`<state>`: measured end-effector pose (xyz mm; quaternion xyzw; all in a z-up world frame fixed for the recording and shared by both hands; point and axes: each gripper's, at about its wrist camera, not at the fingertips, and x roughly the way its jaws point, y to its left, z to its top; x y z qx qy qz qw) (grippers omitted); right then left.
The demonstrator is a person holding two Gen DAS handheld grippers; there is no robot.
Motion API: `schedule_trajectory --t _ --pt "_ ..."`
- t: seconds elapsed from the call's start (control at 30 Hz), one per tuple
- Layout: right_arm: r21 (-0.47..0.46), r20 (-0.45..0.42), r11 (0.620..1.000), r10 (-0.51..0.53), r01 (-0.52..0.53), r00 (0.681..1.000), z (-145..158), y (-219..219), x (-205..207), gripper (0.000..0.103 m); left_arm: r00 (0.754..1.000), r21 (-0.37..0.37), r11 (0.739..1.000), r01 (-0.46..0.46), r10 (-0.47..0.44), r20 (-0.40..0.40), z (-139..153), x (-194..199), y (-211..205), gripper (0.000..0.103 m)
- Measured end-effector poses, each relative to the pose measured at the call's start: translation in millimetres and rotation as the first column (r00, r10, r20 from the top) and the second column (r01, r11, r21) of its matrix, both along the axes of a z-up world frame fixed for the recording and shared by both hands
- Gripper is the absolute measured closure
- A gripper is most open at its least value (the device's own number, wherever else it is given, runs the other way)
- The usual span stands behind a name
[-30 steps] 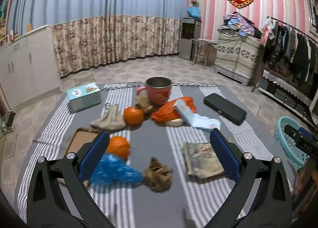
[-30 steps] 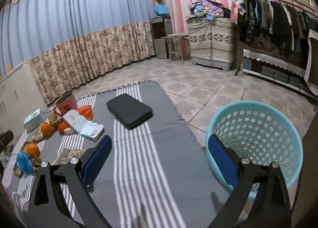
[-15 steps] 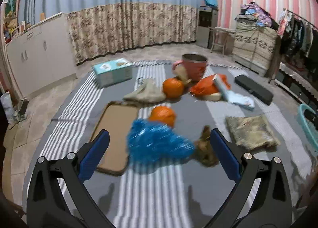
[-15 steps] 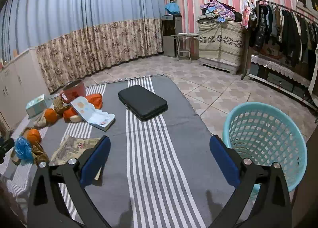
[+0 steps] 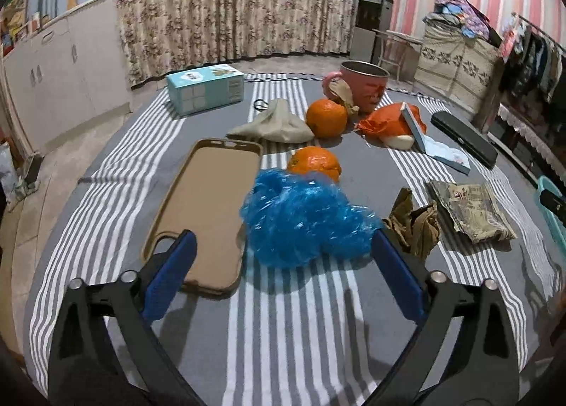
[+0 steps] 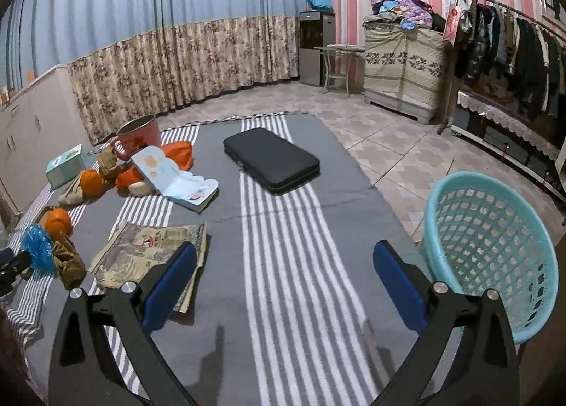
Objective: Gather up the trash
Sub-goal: 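Grasp the blue plastic bag with the left tool while the right grasps the snack packet, then carry the blue bag and snack packet over the teal basket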
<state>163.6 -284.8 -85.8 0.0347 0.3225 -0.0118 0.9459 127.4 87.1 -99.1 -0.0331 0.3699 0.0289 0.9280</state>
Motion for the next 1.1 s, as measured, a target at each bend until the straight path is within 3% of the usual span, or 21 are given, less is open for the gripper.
schedule_trajectory --t 0.17,0.27,0.33,0.63,0.8,1.0,1.1 --pt "-0.007 -0.032 0.999 0.039 -0.040 0.999 -8.4 15.0 4.0 0.005 0.997 0.001 0.999 0.052 -0.052 -0.058 -9.4 18.9 -9.0 0.032" --pt "-0.023 -0.063 0.997 0.076 -0.077 0.995 -15.7 28.8 8.8 0.005 0.993 -0.032 0.997 0.077 -0.079 -0.088 -13.7 26.2 -8.0 0.051" --pt "-0.034 -0.086 0.995 0.095 -0.099 0.992 -21.1 36.3 12.7 0.005 0.994 -0.042 0.996 0.081 -0.084 -0.073 -10.5 23.0 -5.6 0.070" --pt "-0.042 -0.211 0.986 0.152 -0.164 0.966 -43.0 58.1 31.8 0.008 0.997 -0.046 0.997 0.059 -0.057 0.043 28.7 -4.0 14.7 0.076" --pt "-0.060 -0.228 0.976 0.190 -0.208 0.955 -47.5 68.7 28.4 0.029 0.996 -0.055 0.997 0.059 -0.056 0.066 37.1 -5.3 14.9 0.076" --pt "-0.082 -0.216 0.961 0.242 -0.264 0.946 -43.7 82.7 20.7 0.076 0.994 -0.027 0.996 0.085 -0.083 0.070 35.3 -5.4 3.3 0.076" --pt "-0.095 -0.211 0.965 0.219 -0.243 0.953 -42.1 80.1 20.4 0.092 0.994 -0.025 0.996 0.087 -0.085 0.069 34.6 -4.8 1.2 0.076"
